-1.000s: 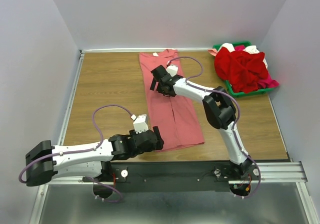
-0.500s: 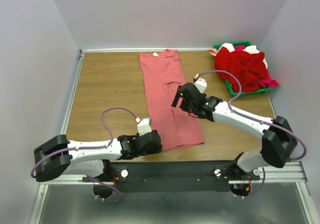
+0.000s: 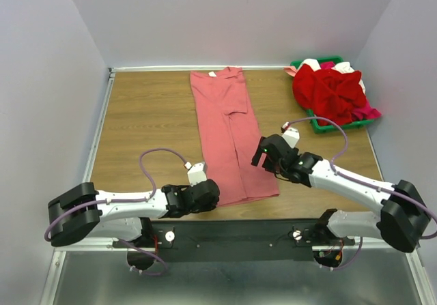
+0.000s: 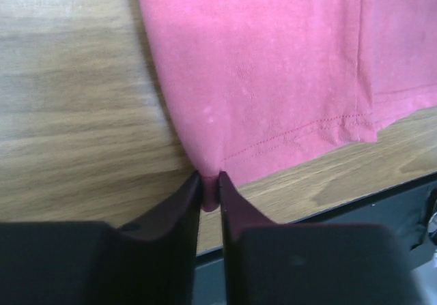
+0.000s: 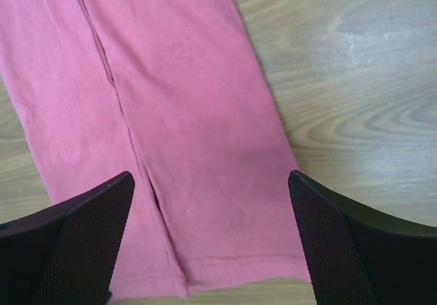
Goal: Fold and stack the t-shirts
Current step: Fold the tshirt
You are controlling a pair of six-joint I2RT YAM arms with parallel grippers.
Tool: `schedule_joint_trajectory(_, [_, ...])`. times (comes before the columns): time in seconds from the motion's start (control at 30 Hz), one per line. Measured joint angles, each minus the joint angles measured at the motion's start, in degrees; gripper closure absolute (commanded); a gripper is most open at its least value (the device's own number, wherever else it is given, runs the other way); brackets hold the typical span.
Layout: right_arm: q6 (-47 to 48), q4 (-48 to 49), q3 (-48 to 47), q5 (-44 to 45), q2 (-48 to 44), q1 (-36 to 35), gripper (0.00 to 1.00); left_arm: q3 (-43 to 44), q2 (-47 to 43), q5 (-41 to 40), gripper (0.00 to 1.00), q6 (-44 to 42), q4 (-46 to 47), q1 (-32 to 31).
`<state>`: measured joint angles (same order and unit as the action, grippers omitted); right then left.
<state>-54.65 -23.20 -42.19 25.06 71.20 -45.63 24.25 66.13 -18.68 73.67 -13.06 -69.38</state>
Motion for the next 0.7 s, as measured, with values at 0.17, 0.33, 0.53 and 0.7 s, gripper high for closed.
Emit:
schedule_joint_trajectory(0.17, [0.1, 0.0, 5.3, -2.4, -6.7, 0.0, 0.00, 0.0, 0.4, 0.3, 0.99, 0.2, 0.0, 0.0])
schedule_joint_trajectory(0.33, [0.5, -0.1, 11.0, -7.5, -14.6, 0.0, 0.00, 0.0, -0.5, 0.4, 0.99, 0.1, -0.8, 0.0])
schedule_joint_trajectory(0.53, [0.5, -1.0, 16.0, -14.6, -22.0, 0.0, 0.00, 0.0, -3.7, 0.5, 1.00, 0.2, -3.4, 0.0])
schedule_joint_trajectory(0.7, [0.0, -1.9, 18.6, -18.1, -22.1, 0.0, 0.00, -0.3, -5.9, 0.5, 1.00, 0.2, -4.4, 0.0])
